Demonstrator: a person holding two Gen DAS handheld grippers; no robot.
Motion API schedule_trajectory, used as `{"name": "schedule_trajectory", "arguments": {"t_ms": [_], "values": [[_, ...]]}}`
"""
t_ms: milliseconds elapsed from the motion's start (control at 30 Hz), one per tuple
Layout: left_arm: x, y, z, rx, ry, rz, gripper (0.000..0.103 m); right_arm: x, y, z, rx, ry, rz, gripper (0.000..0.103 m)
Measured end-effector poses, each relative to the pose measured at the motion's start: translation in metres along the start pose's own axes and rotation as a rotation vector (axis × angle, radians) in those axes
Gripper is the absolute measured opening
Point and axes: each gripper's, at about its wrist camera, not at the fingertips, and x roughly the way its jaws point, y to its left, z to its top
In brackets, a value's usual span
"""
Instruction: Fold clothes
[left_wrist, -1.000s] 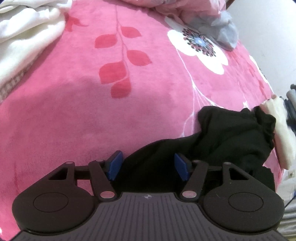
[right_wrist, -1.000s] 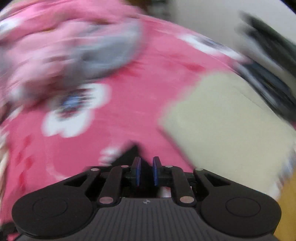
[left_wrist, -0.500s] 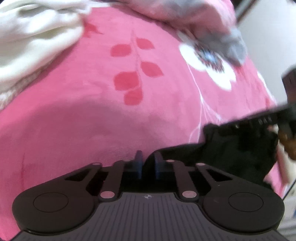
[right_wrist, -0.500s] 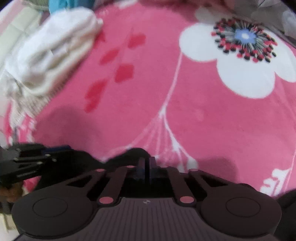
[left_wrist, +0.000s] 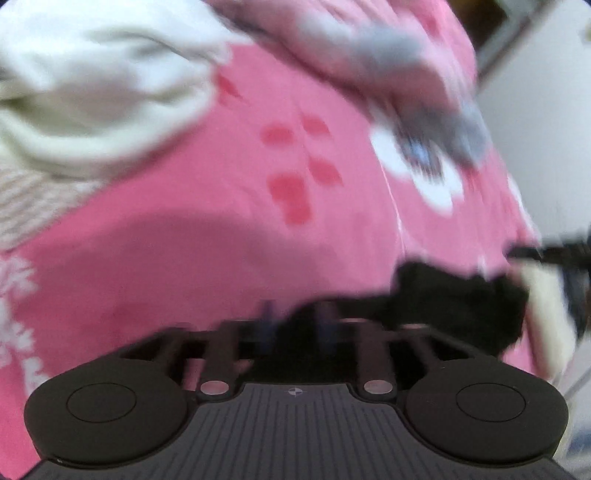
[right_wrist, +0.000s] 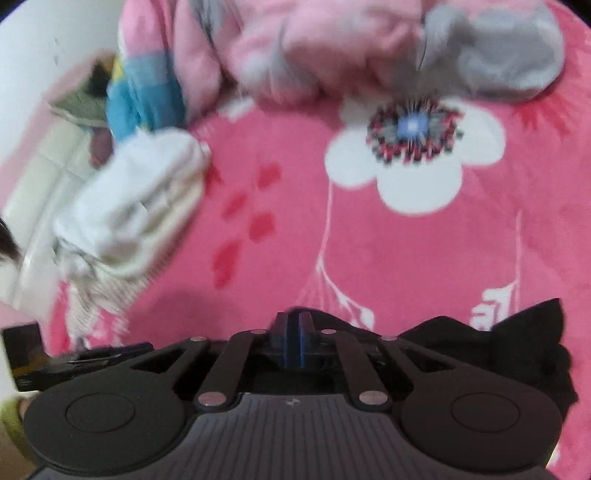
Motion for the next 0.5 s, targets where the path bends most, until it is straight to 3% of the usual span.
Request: {"name": "schedule_trajectory", "arguments": {"t_ms": [33,67,100,167,233,267,300,367,500], "values": [[0.011,-0.009,0.001,0.054,0.008,0.004,0.062,0.011,-0.002,0.002,-0.010,0.021,-0.003,0.024],[0.024,-0.017,0.003,0.115,0.021,0.010,0.063,0.027,-0.002,0.005,-0.033,0.054,-0.012,0.052],[0.037,-0.025,0.004,0.176,0.042,0.024,0.063,0.043,-0.001,0.009,-0.056,0.088,-0.020,0.062],[0.060,-0.037,0.003,0.281,0.086,0.062,0.062,0.067,0.001,0.011,-0.111,0.154,-0.021,0.062],[0.074,-0.045,0.001,0.357,0.104,0.086,0.048,0.086,0.007,0.010,-0.182,0.240,-0.037,0.053],[0.073,-0.047,0.002,0.364,0.094,0.075,0.037,0.091,0.010,0.008,-0.221,0.266,-0.054,0.030],[0.071,-0.048,0.003,0.357,0.084,0.059,0.014,0.095,0.013,0.006,-0.258,0.289,-0.069,0.002],[0.058,-0.046,0.004,0.322,0.047,0.065,0.007,0.073,0.017,0.008,-0.256,0.215,-0.034,0.003],[0.009,-0.034,0.008,0.178,-0.085,0.139,0.005,-0.011,0.014,0.014,-0.131,-0.055,0.096,0.003]]}}
